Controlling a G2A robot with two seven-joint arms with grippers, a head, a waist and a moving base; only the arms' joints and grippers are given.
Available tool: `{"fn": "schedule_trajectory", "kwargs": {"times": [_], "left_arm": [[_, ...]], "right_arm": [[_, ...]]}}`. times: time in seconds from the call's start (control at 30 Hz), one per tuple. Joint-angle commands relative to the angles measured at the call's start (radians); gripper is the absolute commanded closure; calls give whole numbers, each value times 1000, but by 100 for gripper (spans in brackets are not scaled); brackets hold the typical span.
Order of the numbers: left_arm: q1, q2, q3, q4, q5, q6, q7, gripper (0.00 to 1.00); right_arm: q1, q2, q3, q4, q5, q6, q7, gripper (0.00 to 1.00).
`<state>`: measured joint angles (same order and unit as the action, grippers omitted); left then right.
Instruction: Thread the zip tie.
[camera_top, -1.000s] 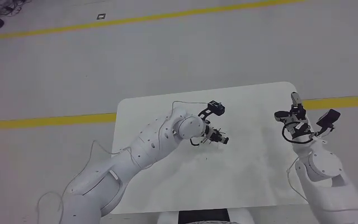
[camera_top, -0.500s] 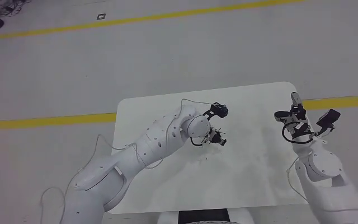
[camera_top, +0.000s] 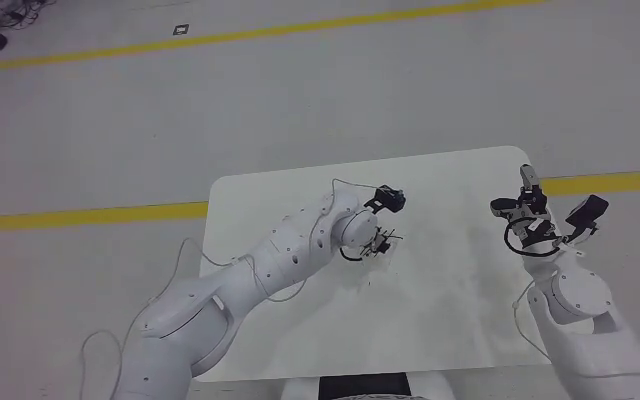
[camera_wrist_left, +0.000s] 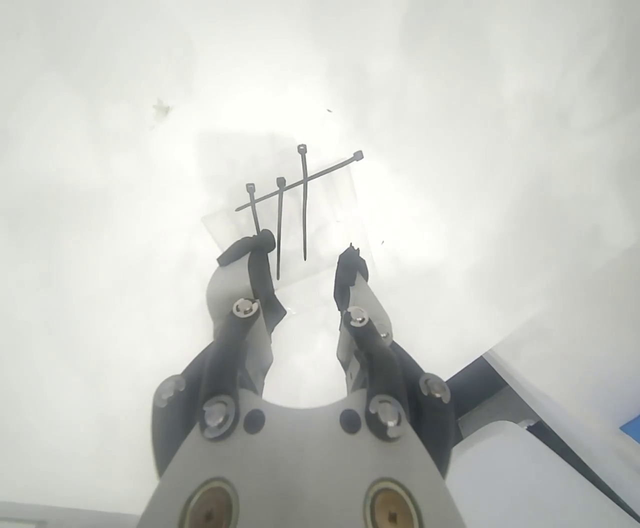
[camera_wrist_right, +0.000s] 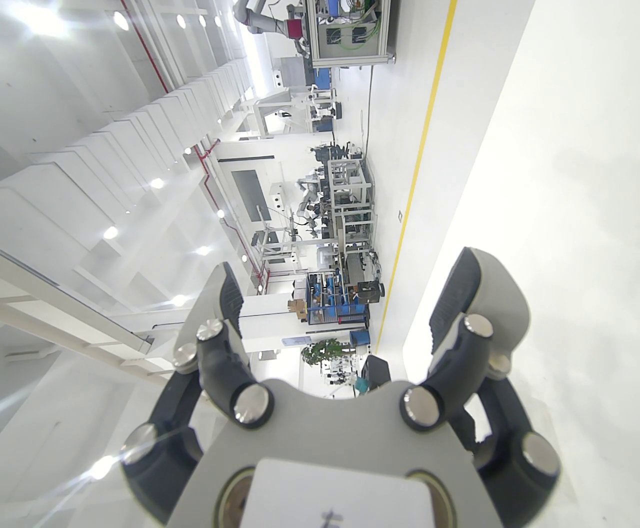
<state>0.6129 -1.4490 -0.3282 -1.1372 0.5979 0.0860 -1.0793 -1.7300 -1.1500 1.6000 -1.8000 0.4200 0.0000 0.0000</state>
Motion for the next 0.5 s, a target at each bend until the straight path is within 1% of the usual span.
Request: {"fn": "schedule_trajectory", "kwargs": {"times": [0.0,0.13,0.2,0.23,0.33,0.4,0.47], "left_arm": [[-1,-6,1,13,-12,-14,0,74],[-9,-19,7,37,-10,-21,1,81],[-13,-25,10,46,-6,-20,-2,90],[-15,-27,12,50,-3,-19,-5,91],[-19,-34,16,61,4,-17,-9,92],[-19,-39,19,70,7,-16,-10,91],[-19,-42,20,77,9,-16,-10,88]], "right_arm": [[0,0,0,0,0,0,0,0],[0,0,0,0,0,0,0,0],[0,0,0,0,0,0,0,0],[0,0,0,0,0,0,0,0],[0,0,0,0,0,0,0,0],[0,0,0,0,0,0,0,0],[0,0,0,0,0,0,0,0]]}}
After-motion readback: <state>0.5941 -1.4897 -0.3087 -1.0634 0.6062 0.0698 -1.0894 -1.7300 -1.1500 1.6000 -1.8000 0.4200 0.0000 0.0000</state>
